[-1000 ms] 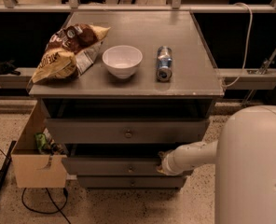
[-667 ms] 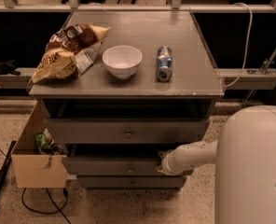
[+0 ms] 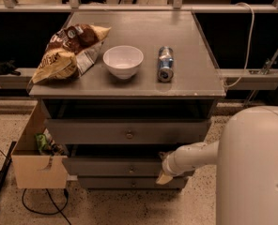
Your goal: Open middle drawer
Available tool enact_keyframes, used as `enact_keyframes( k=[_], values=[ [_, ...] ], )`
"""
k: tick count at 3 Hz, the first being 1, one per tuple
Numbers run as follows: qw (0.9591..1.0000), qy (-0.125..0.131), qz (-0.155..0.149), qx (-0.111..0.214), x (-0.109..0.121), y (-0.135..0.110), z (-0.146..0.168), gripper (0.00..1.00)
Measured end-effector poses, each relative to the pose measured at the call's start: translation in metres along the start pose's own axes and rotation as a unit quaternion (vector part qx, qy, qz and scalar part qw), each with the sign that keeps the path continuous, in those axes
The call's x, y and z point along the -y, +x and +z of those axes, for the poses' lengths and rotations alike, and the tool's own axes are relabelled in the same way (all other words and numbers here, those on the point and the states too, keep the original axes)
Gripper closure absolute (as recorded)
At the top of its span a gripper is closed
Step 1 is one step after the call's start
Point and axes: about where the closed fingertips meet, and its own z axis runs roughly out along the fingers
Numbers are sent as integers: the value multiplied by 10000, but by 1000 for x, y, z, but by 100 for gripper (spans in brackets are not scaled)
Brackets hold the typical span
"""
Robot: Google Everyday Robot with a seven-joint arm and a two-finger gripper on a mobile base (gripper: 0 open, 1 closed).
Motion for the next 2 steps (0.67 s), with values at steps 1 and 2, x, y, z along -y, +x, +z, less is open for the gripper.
enact_keyframes(
  k=[1, 2],
  values=[
    [10000, 0, 0, 0, 0, 0, 0, 20],
    [10000, 0, 0, 0, 0, 0, 0, 44]
  ],
)
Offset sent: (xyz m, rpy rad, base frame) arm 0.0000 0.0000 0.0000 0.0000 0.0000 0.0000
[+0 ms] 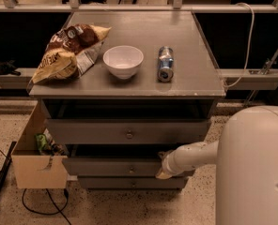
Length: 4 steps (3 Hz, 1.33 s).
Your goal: Open middle drawer
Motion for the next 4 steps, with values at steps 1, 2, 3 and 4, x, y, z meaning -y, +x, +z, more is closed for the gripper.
enact_keyframes(
  k=[1, 2, 3, 4],
  values=[
    [10000, -18, -46, 50, -8, 2, -2, 67],
    [9995, -59, -248, 166, -28, 3, -10, 90],
    [9995, -59, -248, 166, -27, 2, -14, 100],
    [9995, -72, -219, 230, -41, 8, -19, 100]
  ],
)
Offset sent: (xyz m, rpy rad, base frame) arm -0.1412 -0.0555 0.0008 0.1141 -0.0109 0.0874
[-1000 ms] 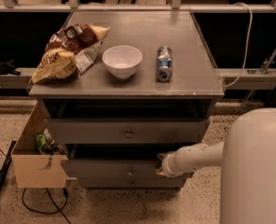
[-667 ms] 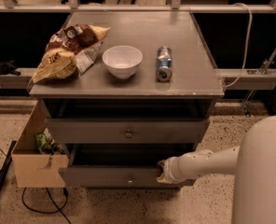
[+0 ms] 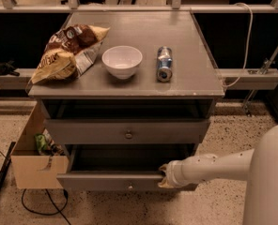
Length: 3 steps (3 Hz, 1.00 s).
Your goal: Open middle drawer
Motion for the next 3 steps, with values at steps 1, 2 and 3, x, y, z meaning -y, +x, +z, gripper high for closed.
enact_keyframes(
  k=[1, 2, 3],
  values=[
    [10000, 0, 0, 0, 0, 0, 0, 89],
    [10000, 0, 0, 0, 0, 0, 0, 65],
    [10000, -1, 0, 0, 0, 0, 0, 34]
  ],
)
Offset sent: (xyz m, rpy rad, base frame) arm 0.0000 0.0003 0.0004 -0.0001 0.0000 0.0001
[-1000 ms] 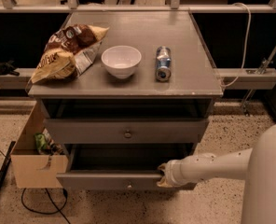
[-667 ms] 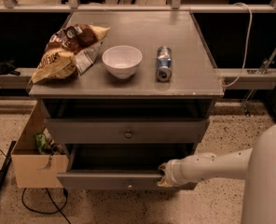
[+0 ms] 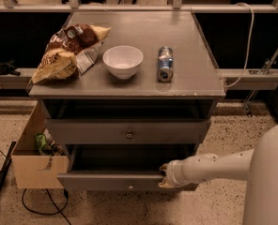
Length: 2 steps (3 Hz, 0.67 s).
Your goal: Open middle drawer
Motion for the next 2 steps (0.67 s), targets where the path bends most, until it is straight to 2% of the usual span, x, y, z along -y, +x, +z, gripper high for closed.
enact_keyframes(
  k=[1, 2],
  values=[
    [10000, 0, 0, 0, 0, 0, 0, 11],
    [10000, 0, 0, 0, 0, 0, 0, 0]
  ],
)
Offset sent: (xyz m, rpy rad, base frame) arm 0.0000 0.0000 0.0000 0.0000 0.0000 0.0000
